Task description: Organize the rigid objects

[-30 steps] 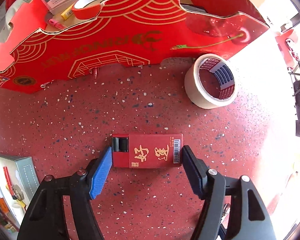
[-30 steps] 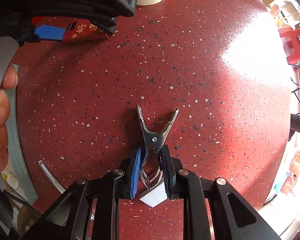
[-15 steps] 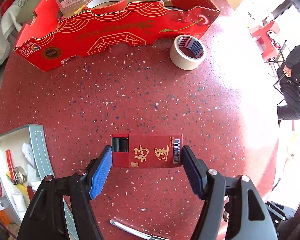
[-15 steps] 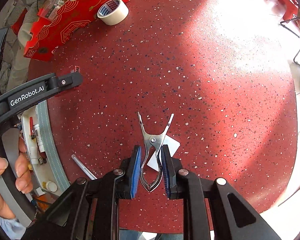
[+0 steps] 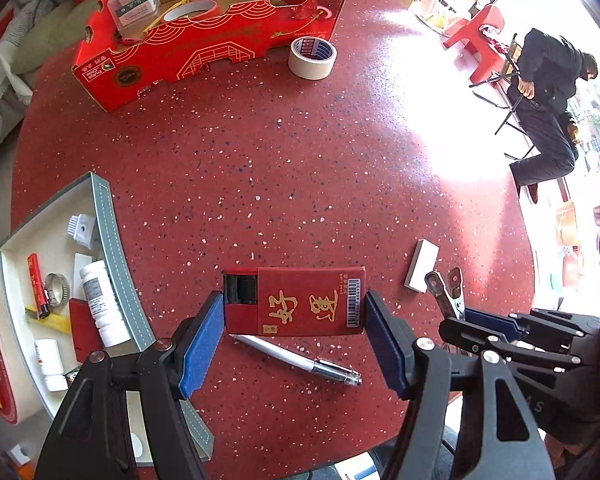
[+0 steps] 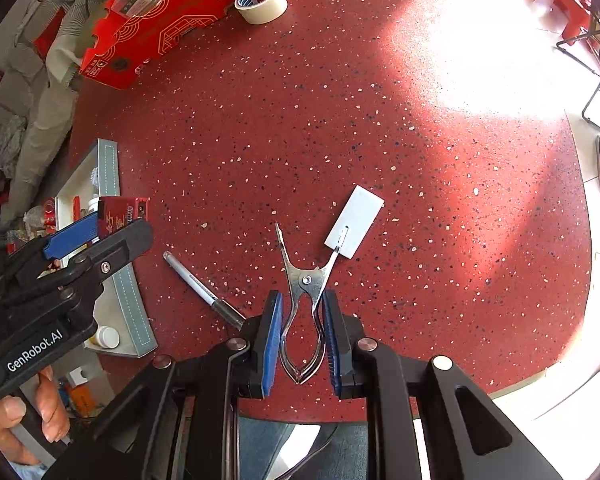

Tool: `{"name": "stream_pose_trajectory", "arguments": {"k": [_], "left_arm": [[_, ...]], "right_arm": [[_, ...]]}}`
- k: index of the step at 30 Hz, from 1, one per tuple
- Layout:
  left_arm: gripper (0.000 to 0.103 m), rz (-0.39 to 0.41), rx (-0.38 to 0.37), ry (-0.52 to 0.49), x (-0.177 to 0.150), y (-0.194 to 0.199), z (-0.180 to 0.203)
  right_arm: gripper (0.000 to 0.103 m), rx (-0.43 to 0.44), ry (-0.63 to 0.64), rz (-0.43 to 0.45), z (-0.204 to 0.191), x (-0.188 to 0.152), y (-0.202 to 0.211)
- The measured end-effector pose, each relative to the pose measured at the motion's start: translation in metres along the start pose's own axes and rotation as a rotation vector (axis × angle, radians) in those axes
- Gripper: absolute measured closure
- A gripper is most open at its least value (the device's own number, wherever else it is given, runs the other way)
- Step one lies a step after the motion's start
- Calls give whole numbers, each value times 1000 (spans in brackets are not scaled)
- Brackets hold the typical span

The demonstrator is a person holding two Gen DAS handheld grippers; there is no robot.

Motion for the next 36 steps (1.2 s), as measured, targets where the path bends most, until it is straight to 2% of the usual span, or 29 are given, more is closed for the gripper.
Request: {"name": "stream_pose_trajectory", "arguments": {"k": [5,14,29,36], "left_arm": [[31,5,2,-7,-13,3,-25],[31,25,24,41,-44,12,-58],[31,93,51,210,-79,30,-114],[31,115,80,311,-96,39,-139]], "right_arm": [[82,-12,34,4,-21,-16,-6],[82,-39,134,24,-52,-17,1],[82,-92,322,10,-109,-22,-5],[82,-82,432,10,-149,-23,-7]]}}
Point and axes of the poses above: each gripper's, at about its wrist camera, not at the fingertips, and y roughly against the way its jaws point, z to its right, x to its top, the point moved 10 cm from there along -y, roughly the way its jaws point, and after that the axes turned 1 degree about z, right-handed, at the moved point
